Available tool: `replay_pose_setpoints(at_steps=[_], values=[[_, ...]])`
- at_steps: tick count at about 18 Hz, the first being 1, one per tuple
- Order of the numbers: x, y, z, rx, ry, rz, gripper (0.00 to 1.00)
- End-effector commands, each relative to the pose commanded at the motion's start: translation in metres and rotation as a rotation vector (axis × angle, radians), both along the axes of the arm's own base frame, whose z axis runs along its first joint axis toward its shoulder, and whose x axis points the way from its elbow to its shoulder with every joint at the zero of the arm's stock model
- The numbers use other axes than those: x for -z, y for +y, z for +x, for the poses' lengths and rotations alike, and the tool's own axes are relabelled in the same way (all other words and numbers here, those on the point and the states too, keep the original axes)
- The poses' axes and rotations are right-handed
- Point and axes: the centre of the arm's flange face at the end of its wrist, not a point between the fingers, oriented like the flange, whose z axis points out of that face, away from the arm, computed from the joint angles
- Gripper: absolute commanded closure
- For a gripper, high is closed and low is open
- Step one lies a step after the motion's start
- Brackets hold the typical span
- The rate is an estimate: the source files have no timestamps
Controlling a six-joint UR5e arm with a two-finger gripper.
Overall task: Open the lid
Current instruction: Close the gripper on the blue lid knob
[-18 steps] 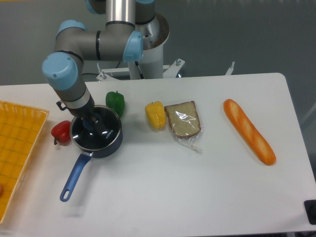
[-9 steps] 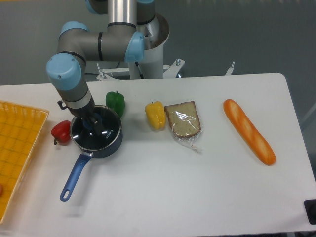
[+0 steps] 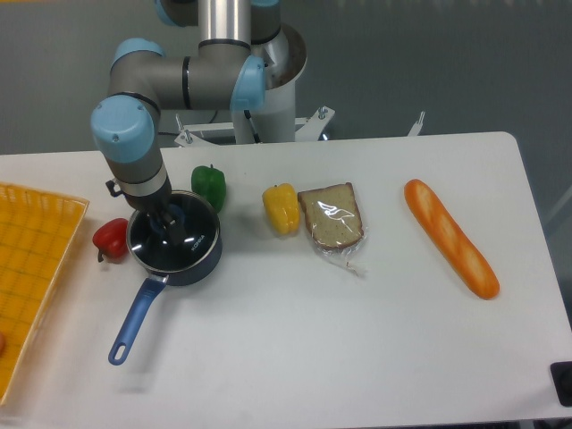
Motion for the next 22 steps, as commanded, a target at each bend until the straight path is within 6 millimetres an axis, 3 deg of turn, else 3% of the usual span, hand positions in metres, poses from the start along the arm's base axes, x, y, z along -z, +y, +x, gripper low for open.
replay_pose_setpoints(at_steps=[22], values=[[0.0011,-0.0049,0.0010,-0.011,0.003,-0.005,0.01]])
